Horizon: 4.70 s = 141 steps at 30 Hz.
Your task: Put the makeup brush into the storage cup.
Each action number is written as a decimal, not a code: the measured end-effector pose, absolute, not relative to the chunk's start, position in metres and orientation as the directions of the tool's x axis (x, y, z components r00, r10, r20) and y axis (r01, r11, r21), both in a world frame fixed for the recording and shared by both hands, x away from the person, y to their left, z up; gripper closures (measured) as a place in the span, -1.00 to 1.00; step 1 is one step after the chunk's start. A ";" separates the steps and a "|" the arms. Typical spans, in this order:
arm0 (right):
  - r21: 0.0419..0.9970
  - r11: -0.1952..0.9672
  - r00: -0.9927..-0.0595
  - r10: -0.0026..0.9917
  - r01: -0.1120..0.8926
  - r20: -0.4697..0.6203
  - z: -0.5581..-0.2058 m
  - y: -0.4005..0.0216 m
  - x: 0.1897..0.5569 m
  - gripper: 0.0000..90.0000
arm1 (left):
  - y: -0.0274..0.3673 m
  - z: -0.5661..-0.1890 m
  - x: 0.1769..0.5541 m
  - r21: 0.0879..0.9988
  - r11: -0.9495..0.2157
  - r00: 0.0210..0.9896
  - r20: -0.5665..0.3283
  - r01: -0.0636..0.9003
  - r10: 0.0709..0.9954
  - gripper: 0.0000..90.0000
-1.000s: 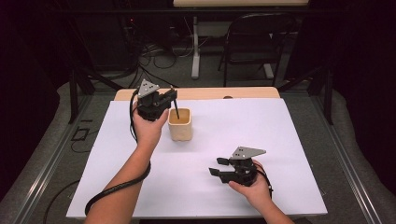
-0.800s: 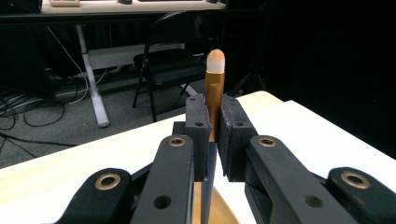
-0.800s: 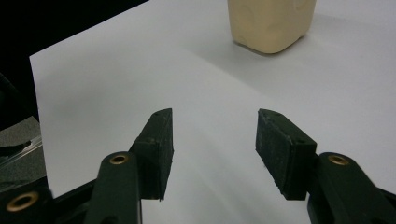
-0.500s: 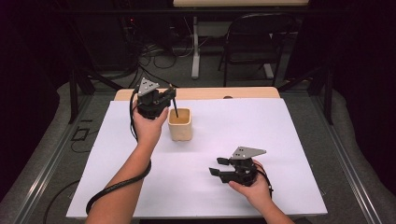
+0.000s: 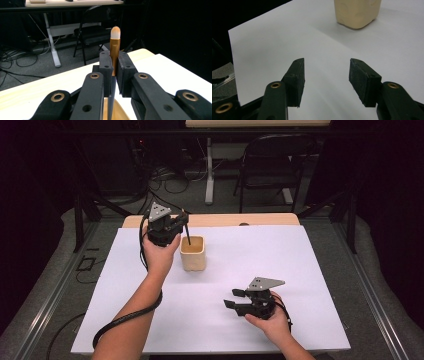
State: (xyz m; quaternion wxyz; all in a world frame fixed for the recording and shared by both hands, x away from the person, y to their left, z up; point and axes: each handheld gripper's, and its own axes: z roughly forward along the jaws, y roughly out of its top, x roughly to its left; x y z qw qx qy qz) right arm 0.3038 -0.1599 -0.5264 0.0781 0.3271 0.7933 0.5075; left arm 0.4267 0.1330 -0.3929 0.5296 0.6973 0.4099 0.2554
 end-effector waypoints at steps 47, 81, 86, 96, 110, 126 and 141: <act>0.854 0.276 -0.774 0.598 0.442 0.207 -0.527 -0.161 0.304 0.03 | 0.139 -0.439 0.442 0.916 -0.099 0.498 -0.118 0.388 0.859 0.86; 0.853 0.274 -0.773 0.599 0.444 0.210 -0.527 -0.160 0.304 0.03 | 0.136 -0.469 0.441 0.890 -0.135 0.491 -0.109 0.436 0.864 0.86; 0.853 0.278 -0.774 0.598 0.442 0.207 -0.527 -0.161 0.304 0.03 | 0.135 -0.471 0.441 0.889 -0.138 0.491 -0.107 0.436 0.864 0.86; 0.852 0.276 -0.773 0.599 0.445 0.209 -0.527 -0.160 0.304 0.03 | 0.135 -0.471 0.440 0.887 -0.149 0.492 -0.098 0.438 0.865 0.86; 0.853 0.276 -0.774 0.599 0.443 0.208 -0.526 -0.161 0.304 0.03 | 0.134 -0.472 0.440 0.884 -0.150 0.489 -0.097 0.442 0.867 0.85; 0.853 0.276 -0.773 0.599 0.443 0.208 -0.526 -0.161 0.304 0.03 | 0.135 -0.475 0.441 0.878 -0.142 0.471 -0.105 0.458 0.876 0.60; 0.853 0.276 -0.773 0.598 0.444 0.209 -0.527 -0.161 0.304 0.03 | 0.137 -0.476 0.442 0.883 -0.104 0.459 -0.135 0.458 0.878 0.03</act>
